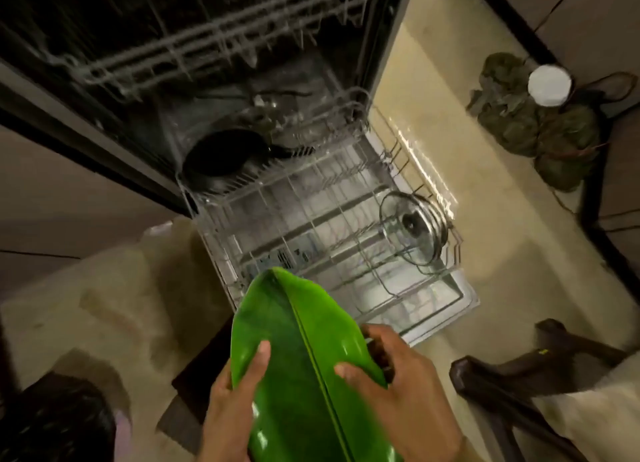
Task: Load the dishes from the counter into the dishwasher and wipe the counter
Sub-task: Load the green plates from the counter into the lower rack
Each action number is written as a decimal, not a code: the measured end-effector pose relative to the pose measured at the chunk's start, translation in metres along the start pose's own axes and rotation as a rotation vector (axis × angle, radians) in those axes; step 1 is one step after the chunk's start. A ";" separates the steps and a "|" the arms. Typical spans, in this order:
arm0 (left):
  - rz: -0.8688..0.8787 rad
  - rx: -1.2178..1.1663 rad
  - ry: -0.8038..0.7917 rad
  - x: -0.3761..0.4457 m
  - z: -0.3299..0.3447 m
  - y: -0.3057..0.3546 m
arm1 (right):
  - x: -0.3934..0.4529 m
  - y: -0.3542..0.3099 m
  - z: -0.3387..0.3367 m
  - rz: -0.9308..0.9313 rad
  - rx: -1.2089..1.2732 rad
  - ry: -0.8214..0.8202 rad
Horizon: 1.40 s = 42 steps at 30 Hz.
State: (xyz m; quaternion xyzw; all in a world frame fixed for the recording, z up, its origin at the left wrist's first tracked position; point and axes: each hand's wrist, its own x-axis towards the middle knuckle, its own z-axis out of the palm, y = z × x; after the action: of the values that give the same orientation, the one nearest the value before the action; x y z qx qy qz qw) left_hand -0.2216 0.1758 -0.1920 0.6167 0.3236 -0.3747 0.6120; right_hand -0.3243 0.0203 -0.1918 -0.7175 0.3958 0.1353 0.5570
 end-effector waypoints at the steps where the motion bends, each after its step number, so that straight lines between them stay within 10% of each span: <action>1: -0.026 0.006 -0.028 0.020 0.002 -0.017 | 0.014 0.010 0.004 -0.010 -0.002 0.012; 22: -0.170 0.004 -0.041 0.093 0.020 -0.099 | 0.047 0.081 -0.023 -0.251 -0.153 0.067; 31: -0.105 -0.023 -0.013 0.112 0.011 -0.098 | 0.085 0.041 -0.121 -0.421 -0.173 0.659; 42: -0.136 -0.006 0.075 0.109 0.011 -0.103 | 0.175 0.063 -0.114 -0.333 -0.847 0.462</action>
State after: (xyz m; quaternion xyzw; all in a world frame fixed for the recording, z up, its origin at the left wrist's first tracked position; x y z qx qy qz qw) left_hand -0.2552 0.1626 -0.3376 0.6053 0.3884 -0.3911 0.5744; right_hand -0.2839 -0.1605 -0.3074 -0.9448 0.2995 0.0313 0.1294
